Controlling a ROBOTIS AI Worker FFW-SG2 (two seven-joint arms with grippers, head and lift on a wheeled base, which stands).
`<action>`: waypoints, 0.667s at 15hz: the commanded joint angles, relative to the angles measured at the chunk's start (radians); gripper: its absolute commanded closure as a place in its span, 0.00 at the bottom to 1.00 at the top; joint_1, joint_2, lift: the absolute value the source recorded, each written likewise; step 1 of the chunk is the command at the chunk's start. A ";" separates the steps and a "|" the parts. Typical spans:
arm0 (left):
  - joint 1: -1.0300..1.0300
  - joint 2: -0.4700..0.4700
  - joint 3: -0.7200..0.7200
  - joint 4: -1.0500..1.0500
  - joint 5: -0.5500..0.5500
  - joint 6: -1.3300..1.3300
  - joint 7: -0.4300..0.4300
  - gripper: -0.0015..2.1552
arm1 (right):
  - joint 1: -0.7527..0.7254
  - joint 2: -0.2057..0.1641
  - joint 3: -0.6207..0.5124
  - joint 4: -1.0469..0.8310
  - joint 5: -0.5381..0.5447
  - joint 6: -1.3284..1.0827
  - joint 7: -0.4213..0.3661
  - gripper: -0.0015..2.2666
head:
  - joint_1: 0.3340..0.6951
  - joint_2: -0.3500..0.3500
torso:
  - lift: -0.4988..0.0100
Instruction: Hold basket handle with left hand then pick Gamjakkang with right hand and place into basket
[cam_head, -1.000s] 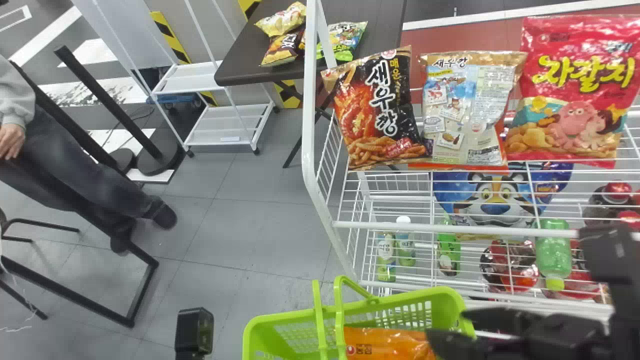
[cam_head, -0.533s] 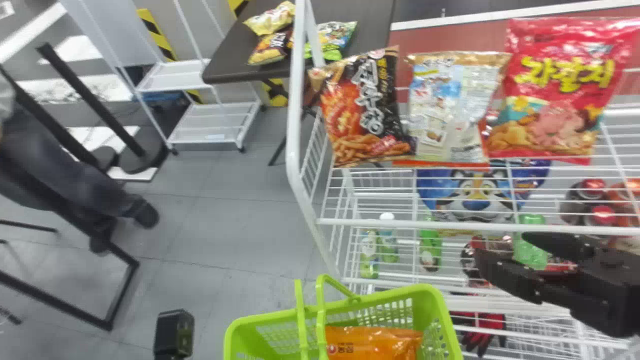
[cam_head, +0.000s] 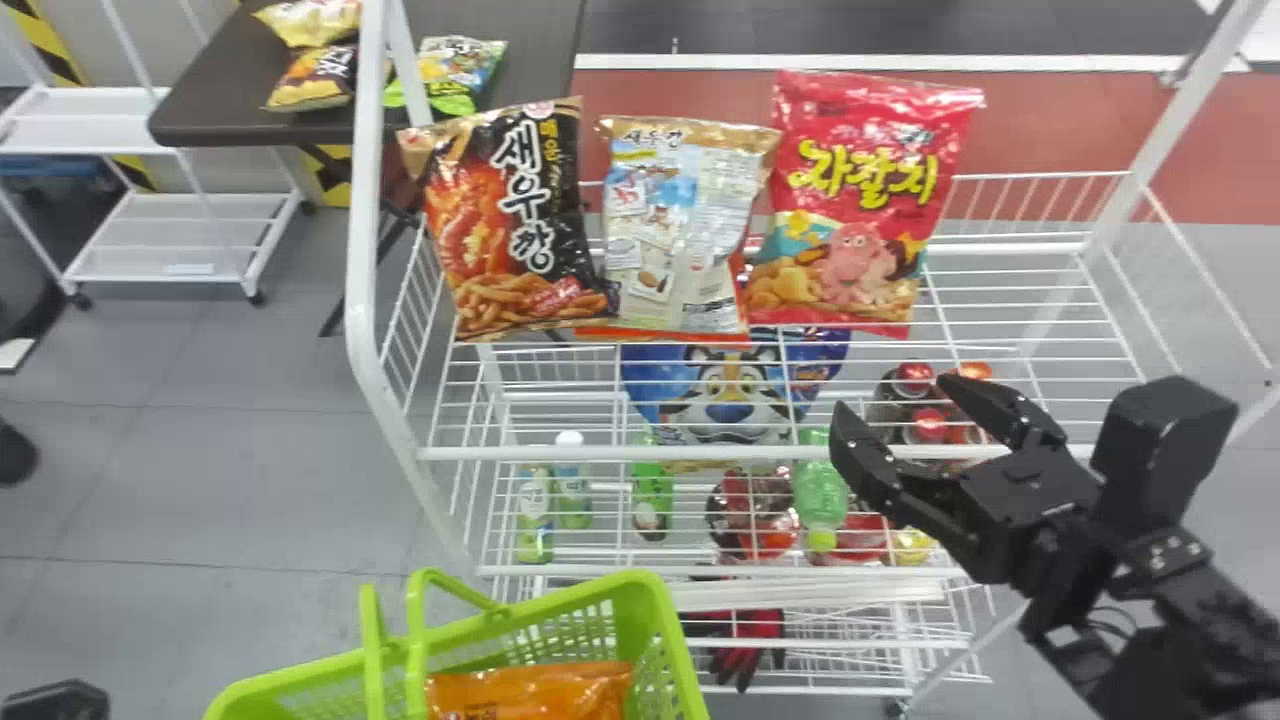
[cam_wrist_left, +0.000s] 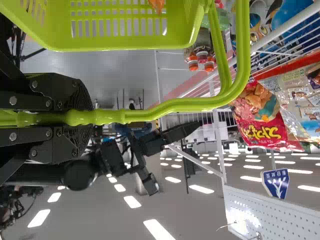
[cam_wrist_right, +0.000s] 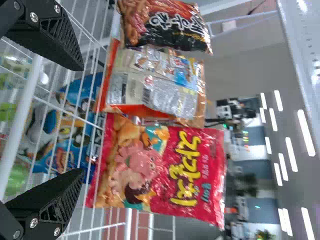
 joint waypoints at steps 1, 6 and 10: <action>0.000 0.001 0.000 0.002 0.000 0.001 0.000 0.99 | 0.055 0.003 0.002 0.077 0.007 -0.217 -0.014 0.04 | 1.00 0.51 | 0.94; -0.006 -0.004 -0.003 0.009 -0.003 0.001 0.005 0.99 | 0.142 0.028 -0.021 0.189 0.009 -0.472 -0.019 0.04 | 1.00 0.45 | 0.94; -0.011 -0.004 -0.011 0.028 -0.006 0.001 0.008 0.99 | 0.195 0.029 -0.064 0.234 0.009 -0.548 -0.016 0.04 | 1.00 0.37 | 0.94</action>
